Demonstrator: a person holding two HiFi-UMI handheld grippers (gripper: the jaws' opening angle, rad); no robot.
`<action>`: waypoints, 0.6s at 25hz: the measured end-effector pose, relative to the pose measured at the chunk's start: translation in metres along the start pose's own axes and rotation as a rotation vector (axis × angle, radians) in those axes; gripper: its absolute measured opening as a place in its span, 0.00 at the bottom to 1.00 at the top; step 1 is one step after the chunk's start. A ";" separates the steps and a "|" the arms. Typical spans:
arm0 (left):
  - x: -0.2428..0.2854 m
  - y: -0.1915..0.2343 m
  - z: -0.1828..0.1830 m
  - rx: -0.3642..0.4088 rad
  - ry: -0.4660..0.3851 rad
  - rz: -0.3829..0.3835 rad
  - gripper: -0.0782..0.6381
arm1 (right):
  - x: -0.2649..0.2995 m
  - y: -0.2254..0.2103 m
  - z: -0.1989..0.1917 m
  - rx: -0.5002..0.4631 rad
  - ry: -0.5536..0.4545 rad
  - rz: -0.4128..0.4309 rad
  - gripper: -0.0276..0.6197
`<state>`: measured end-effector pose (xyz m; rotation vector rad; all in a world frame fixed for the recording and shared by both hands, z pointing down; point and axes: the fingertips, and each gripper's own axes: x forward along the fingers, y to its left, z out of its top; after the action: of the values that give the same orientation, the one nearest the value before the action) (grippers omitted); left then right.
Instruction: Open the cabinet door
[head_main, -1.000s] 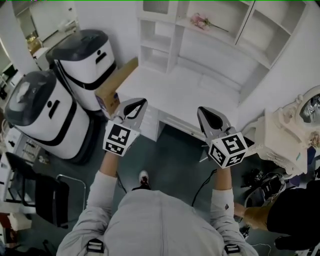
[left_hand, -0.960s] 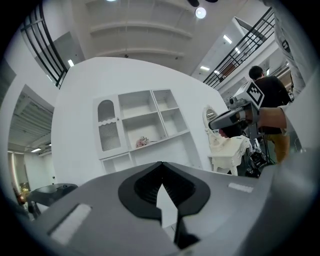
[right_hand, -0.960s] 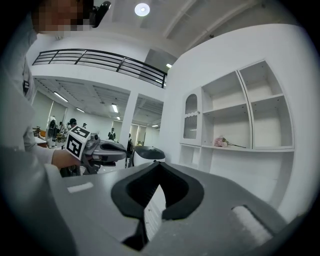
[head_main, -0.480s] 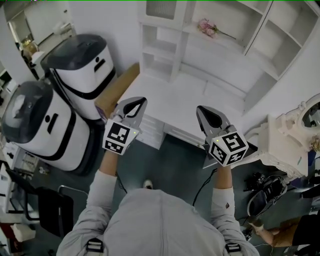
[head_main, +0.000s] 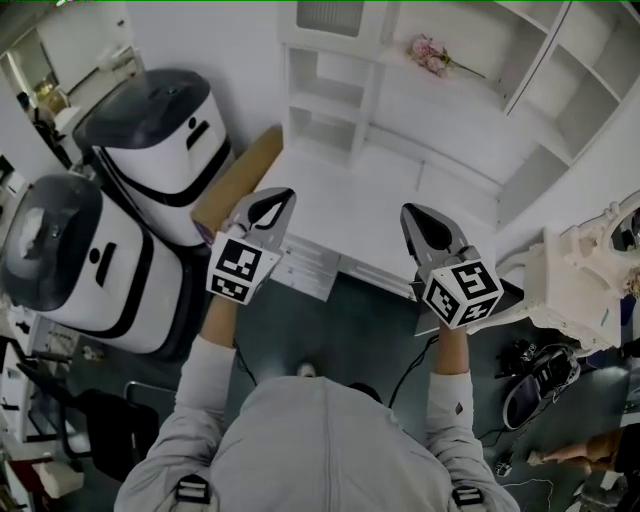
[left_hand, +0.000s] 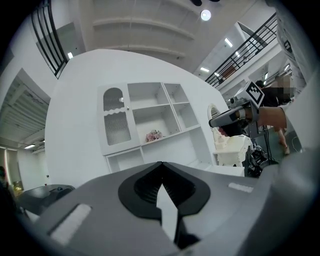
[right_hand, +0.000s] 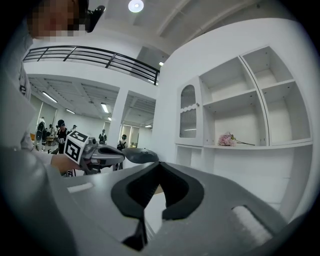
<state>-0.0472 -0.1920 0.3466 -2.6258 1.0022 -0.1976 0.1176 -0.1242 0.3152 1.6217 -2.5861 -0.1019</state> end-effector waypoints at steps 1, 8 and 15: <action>0.001 0.002 -0.002 -0.003 0.000 -0.003 0.13 | 0.003 -0.001 0.000 -0.004 0.004 -0.006 0.05; 0.008 0.008 -0.009 0.007 0.014 -0.016 0.13 | 0.019 -0.019 0.004 0.012 -0.010 -0.030 0.05; 0.014 0.024 -0.015 -0.001 0.034 0.029 0.13 | 0.045 -0.042 0.011 0.008 -0.010 -0.004 0.05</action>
<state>-0.0554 -0.2215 0.3529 -2.6160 1.0509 -0.2359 0.1348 -0.1825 0.3020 1.6326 -2.5943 -0.1005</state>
